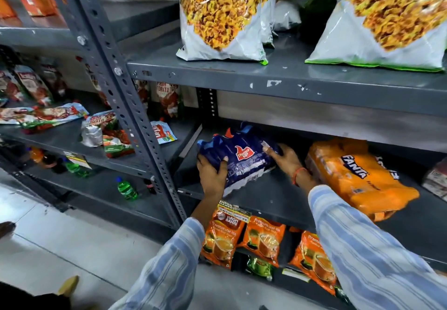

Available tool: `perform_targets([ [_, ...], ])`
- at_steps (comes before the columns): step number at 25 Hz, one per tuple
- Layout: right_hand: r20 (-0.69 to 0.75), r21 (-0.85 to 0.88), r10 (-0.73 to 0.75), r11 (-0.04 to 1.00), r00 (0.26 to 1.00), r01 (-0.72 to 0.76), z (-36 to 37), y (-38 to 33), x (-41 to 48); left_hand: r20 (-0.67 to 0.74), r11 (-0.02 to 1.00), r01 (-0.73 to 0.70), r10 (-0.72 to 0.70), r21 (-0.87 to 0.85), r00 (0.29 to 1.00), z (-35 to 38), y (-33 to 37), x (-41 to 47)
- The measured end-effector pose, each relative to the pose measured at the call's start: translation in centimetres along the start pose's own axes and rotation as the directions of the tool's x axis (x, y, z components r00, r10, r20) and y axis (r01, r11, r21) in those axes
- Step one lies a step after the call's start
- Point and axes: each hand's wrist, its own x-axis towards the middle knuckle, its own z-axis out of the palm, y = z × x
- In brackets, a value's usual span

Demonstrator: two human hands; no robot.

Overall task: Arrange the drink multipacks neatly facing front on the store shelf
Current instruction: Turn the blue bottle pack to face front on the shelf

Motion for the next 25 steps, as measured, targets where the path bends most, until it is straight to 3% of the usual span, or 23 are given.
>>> perform_targets([
  [4, -0.048, 0.212, -0.065, 0.974, 0.997, 0.074, -1.1, 2.8, -2.0, 0.136, 0.971, -0.237, 0.232, 0.025, 0.963, 0.0, -0.8, -0.8],
  [13, 0.026, 0.276, -0.058, 0.960, 0.998, 0.049, -2.0, 4.2, -3.2, 0.214, 0.910, -0.406, 0.380, 0.089, 0.900, -0.6, -1.5, -1.2],
  [20, -0.113, 0.116, -0.021, 0.993, 0.993, 0.035, -1.0, 6.0, -5.3, 0.227, 0.921, -0.359, 0.321, 0.149, 0.919, -0.9, -2.7, -2.4],
  [23, -0.187, 0.079, -0.003, 0.997, 0.982, 0.018, -0.6, 4.9, -5.7, 0.226, 0.915, -0.286, 0.226, 0.285, 0.947, -0.3, -2.4, -2.8],
  [25, -0.069, 0.083, 0.070, 0.995, 0.995, -0.064, -1.4, 3.6, -5.1, 0.184, 0.907, -0.238, 0.183, 0.348, 0.966, 1.4, -1.7, -4.7],
])
